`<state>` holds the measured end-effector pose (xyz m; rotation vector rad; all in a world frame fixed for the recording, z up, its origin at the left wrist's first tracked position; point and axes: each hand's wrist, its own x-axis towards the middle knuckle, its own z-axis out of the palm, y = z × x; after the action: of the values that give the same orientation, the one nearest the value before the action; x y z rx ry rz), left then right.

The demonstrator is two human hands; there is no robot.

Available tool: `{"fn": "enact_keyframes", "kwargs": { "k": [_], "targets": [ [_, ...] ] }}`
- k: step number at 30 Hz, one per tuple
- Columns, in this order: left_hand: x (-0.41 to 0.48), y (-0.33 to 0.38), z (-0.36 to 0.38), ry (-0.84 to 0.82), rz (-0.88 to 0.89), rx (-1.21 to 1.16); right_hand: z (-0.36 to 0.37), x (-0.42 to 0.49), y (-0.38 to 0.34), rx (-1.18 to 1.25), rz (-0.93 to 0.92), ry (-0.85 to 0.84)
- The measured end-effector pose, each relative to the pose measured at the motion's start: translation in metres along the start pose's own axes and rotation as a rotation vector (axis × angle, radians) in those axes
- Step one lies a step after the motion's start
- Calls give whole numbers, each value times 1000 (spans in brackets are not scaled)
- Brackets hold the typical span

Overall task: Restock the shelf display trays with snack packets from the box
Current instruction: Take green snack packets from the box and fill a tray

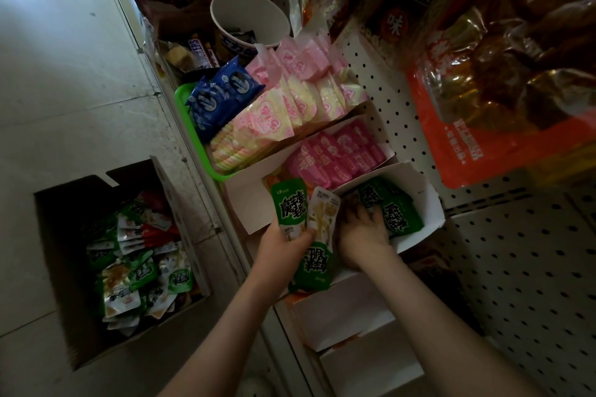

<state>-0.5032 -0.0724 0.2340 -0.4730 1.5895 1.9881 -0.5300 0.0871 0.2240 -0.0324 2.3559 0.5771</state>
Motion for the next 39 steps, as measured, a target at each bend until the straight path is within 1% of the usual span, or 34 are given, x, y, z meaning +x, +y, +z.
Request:
{"fn": "enact_keyframes", "kwargs": {
  "k": [2,4,5,6,8,9,10,11,12,13,14,17,18,20,22,24,26,29,31,33,36,39],
  "targets": [
    [0,0,0,-1,7,-3,-6,-9,4,39,-36,83],
    [-1,1,0,-5,19,3,-13,-19,10,73,-55,119],
    [-1,2,0,-9,20,5,-16,-23,12,147,-48,132],
    [-2,2,1,-16,20,1,-17,-25,15,278,-31,159],
    [-2,3,1,-23,17,-14,-22,-32,18,733,68,208],
    [-2,4,1,-25,17,-22,-24,-37,18,983,102,192],
    [-2,4,0,-30,22,-30,-26,-43,16,1210,111,129],
    [-2,5,0,-38,33,-40,-29,-49,13,1376,86,42],
    [-2,5,0,-46,44,-46,-30,-53,9,1456,52,-65],
    [-3,6,0,-51,54,-52,-31,-58,5,1484,16,-165],
    [-3,6,0,-50,64,-56,-31,-60,0,1498,-12,-226],
    [-4,8,-1,-47,70,-79,-30,-59,-5,1642,-70,-265],
    [-4,8,-2,-60,62,-95,-29,-57,-5,1702,-80,-256],
    [-5,10,-3,-91,41,-127,-27,-56,-2,1763,-36,-195],
    [-5,11,-3,-83,30,-116,-25,-57,3,1766,34,-63],
    [-5,10,-2,-40,23,-100,-24,-58,11,1677,94,87],
    [-4,10,0,-18,15,-91,-30,-63,22,1580,127,145],
    [-4,10,0,-15,2,-93,-45,-73,45,1428,78,115],
    [-4,11,-1,-20,-6,-115,-57,-81,60,1257,42,50],
    [-4,11,-2,-34,-6,-112,-65,-88,72,1075,44,10],
    [-4,12,-2,-44,-1,-90,-73,-94,83,874,104,49],
    [-5,12,-2,-45,6,-77,-79,-99,86,801,147,83]
  ]
}}
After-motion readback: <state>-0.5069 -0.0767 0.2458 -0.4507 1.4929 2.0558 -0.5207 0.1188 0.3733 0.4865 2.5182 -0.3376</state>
